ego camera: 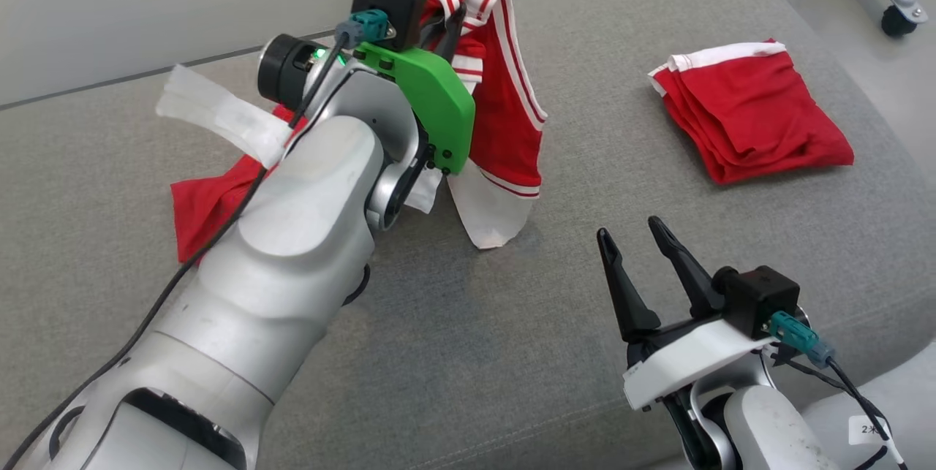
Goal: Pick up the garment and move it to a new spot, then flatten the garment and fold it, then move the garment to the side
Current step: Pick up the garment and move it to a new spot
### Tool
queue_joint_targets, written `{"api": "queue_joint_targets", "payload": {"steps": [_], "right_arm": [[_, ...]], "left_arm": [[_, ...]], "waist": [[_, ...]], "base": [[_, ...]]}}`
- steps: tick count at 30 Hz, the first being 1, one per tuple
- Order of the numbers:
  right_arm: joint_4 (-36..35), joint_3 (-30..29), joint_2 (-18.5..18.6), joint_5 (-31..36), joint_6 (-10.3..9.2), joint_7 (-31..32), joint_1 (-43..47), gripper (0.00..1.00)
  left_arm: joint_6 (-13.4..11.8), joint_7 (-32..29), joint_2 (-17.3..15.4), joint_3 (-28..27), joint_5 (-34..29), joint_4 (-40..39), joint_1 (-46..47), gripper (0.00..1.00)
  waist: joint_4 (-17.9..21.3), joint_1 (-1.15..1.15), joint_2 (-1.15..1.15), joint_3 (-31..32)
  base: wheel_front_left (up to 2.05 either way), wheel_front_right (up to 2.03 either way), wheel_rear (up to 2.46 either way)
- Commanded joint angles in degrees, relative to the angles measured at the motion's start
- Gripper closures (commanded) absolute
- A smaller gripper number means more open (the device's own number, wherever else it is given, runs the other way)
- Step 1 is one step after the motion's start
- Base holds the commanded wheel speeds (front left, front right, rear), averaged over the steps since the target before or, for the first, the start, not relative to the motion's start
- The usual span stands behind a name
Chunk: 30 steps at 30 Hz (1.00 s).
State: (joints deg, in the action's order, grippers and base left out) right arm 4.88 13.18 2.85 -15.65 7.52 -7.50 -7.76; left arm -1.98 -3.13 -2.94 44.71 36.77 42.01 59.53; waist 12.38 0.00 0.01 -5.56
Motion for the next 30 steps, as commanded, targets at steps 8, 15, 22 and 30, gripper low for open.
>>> {"api": "queue_joint_targets", "payload": {"steps": [8, 15, 22, 30], "right_arm": [[1.46, 1.4, 0.1, -0.72, -0.06, -1.3, -2.03, 0.0], [2.27, 1.15, 0.1, -0.47, -0.06, -1.54, -2.14, 0.0], [2.56, 1.13, 0.09, 0.0, -0.06, -0.96, -1.68, 0.0], [2.22, 0.73, 0.1, 0.5, -0.06, -0.14, -0.82, 0.0]], "left_arm": [[0.22, 3.97, -0.04, 6.71, 5.42, -1.06, -1.63, 0.0], [-0.2, 5.4, -0.08, 11.81, 10.51, -1.25, -1.9, 0.0], [-1.36, 5.93, -0.08, 14.95, 14.56, 0.45, -0.96, 0.0], [-1.69, 4.39, -0.05, 16.91, 18.43, 2.49, -0.19, 0.0]], "waist": [[3.45, 0.0, -0.01, -2.36], [2.44, 0.0, -0.01, -2.18], [0.05, 0.0, -0.01, -0.92], [-2.9, 0.0, -0.01, 0.6]], "base": [[0.0, 0.0, 0.0], [0.0, 0.0, 0.0], [0.0, 0.0, 0.0], [0.0, 0.0, 0.0]]}}
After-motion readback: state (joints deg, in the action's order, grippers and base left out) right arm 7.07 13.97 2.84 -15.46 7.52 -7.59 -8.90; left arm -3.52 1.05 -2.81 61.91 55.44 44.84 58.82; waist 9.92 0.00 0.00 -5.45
